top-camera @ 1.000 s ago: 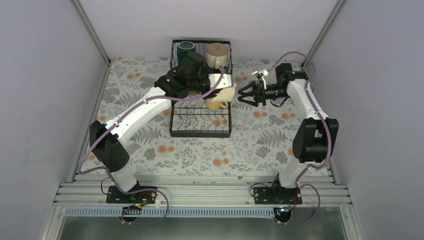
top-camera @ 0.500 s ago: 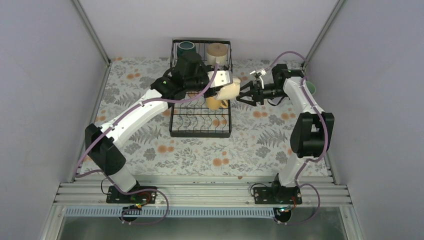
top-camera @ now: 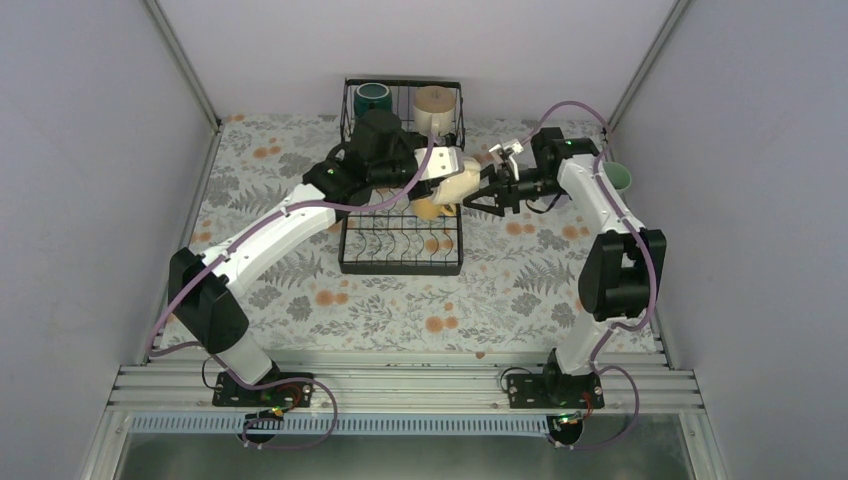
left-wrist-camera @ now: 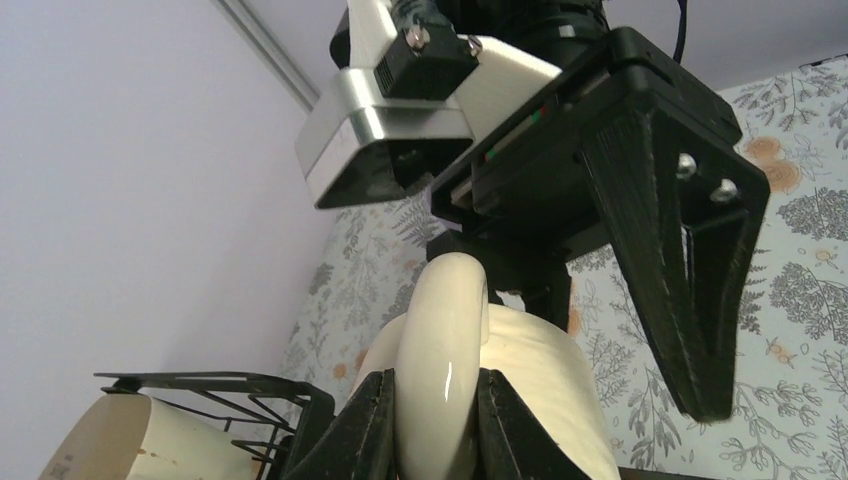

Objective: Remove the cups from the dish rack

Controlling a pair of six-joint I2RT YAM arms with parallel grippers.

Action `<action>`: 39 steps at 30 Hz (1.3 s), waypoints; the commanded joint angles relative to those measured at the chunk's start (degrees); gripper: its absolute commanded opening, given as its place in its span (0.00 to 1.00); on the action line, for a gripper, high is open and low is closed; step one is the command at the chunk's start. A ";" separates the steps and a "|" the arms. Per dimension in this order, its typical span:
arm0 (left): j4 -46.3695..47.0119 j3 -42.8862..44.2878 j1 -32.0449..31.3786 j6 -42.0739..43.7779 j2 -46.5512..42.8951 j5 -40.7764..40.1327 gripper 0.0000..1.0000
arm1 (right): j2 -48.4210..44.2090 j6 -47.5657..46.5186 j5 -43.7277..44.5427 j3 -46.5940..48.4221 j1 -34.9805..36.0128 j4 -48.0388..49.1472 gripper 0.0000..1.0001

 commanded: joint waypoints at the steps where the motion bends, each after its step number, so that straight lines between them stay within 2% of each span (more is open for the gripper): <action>1: 9.07 0.97 -0.03 -0.50 -2.38 2.10 0.02 | -1.39 -1.20 -3.33 0.31 1.66 -0.42 0.56; 7: 11.33 -0.09 -0.03 -1.10 -2.86 2.62 0.02 | -1.51 -0.67 -3.96 0.61 2.67 -0.38 0.45; 9: 11.30 0.14 -0.03 -1.67 -2.52 3.04 0.02 | -1.55 -0.49 -3.87 1.04 2.72 -0.42 0.35; 13: 11.06 0.05 -0.03 -2.16 -2.11 4.92 0.02 | -2.25 -0.66 -3.35 1.10 2.81 -0.33 0.07; 14: 10.97 0.08 -0.03 -2.08 -1.99 5.12 0.02 | -2.33 -0.63 -3.02 0.98 2.81 -0.34 0.04; 15: 10.71 0.21 -0.02 -1.82 -1.94 5.10 0.03 | -2.50 -0.59 -2.72 0.73 2.71 -0.29 0.03; 17: 9.92 0.71 -0.03 -1.30 -1.97 4.99 0.11 | -2.87 -0.06 -1.60 0.33 2.76 -0.06 0.03; 23: 6.93 0.54 -0.03 1.65 -4.23 3.21 0.56 | -4.04 2.56 6.23 -0.02 2.59 -0.29 0.03; 26: 6.26 -1.65 -0.03 3.59 -6.85 1.19 0.69 | -6.17 5.69 12.42 -0.50 1.83 0.58 0.04; 34: 2.65 -3.34 0.06 6.71 -12.02 -4.65 0.83 | -13.59 11.83 30.41 -0.15 -1.13 -0.33 0.04; 39: 0.23 -4.04 0.06 9.09 -13.46 -11.22 0.85 | -16.49 14.85 43.78 -1.17 -1.37 -0.40 0.04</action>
